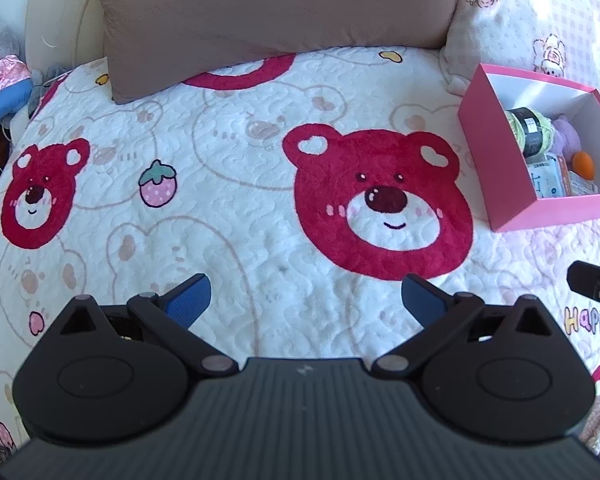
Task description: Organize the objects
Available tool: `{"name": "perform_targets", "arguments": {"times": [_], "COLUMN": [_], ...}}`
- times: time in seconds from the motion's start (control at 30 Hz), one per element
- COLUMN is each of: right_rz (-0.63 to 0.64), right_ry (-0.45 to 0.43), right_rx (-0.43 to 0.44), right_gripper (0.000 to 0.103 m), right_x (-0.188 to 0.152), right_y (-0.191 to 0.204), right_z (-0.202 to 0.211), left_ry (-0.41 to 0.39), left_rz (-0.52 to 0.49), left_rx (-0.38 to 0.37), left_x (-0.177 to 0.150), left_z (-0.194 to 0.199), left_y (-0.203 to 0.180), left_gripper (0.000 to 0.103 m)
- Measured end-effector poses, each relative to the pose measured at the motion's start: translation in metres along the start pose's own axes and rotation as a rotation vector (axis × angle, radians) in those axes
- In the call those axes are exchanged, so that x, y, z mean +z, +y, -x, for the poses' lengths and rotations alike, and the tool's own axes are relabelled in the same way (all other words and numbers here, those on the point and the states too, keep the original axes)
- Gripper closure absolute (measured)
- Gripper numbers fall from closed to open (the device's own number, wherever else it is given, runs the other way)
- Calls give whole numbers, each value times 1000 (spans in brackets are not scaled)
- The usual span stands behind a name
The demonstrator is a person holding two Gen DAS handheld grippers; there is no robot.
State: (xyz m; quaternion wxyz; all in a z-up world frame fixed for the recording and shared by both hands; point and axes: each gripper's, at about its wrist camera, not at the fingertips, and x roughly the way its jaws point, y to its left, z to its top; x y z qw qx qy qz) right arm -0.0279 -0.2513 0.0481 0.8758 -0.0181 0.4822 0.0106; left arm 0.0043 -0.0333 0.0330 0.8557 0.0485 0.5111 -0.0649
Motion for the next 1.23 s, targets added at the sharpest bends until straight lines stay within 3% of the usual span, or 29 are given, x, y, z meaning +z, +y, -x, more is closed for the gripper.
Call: {"name": "perform_targets", "arguments": {"times": [1.23], "right_rz": [-41], "right_ry": [13], "right_rx": [27], "right_gripper": [0], "right_x": [-1], "right_y": [3], "right_z": [-2], "left_ry": [16], "left_rz": [-27], "left_rx": [-40], "left_x": [3], "left_z": [-9], "left_y": [0], "left_gripper": [0]}}
